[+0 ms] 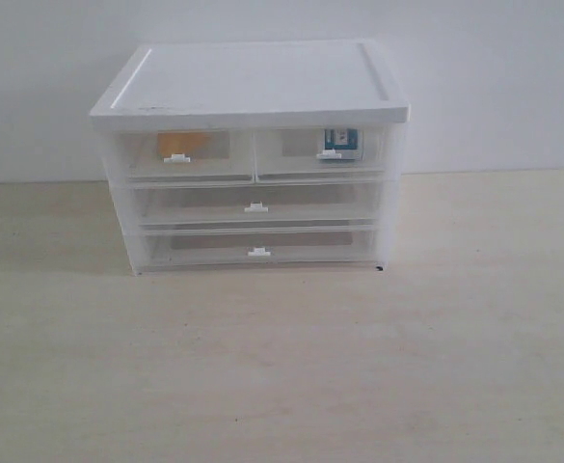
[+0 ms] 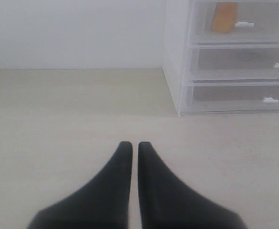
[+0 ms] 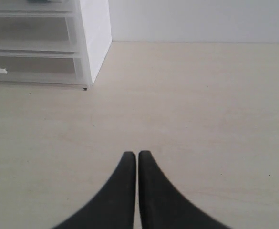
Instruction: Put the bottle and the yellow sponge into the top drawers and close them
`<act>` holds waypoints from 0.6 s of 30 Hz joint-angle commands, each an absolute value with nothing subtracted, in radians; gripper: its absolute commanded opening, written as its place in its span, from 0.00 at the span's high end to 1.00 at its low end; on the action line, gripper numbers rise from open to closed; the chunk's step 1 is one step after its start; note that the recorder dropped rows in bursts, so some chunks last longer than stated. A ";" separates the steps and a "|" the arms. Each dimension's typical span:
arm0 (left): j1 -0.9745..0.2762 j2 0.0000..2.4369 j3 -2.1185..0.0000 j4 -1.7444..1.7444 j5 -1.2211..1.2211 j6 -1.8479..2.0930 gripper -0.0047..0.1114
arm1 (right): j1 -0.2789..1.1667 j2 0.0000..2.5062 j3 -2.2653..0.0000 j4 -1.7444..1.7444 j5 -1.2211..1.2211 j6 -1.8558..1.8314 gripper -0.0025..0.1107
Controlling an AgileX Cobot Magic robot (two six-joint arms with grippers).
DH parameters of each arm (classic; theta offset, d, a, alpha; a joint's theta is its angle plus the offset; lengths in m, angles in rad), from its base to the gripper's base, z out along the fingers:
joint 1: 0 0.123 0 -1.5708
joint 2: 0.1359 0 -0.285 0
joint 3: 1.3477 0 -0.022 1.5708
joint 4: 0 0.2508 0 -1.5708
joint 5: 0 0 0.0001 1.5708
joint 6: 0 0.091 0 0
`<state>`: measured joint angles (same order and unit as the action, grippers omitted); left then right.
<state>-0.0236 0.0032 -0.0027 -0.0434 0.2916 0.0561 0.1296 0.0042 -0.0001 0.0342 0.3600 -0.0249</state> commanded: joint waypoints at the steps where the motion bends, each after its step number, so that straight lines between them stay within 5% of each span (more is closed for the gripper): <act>1: -0.021 0.000 0.000 -0.040 0.293 0.053 0.92 | 0.126 0.000 0.000 0.028 0.358 -0.038 0.98; 18: -0.021 0.000 0.000 -0.040 0.293 0.053 0.92 | 0.126 0.000 0.000 0.028 0.356 -0.032 0.98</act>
<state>-0.0236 0.0032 -0.0027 -0.0434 0.2916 0.0561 0.1296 0.0042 -0.0001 0.0342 0.3600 -0.0288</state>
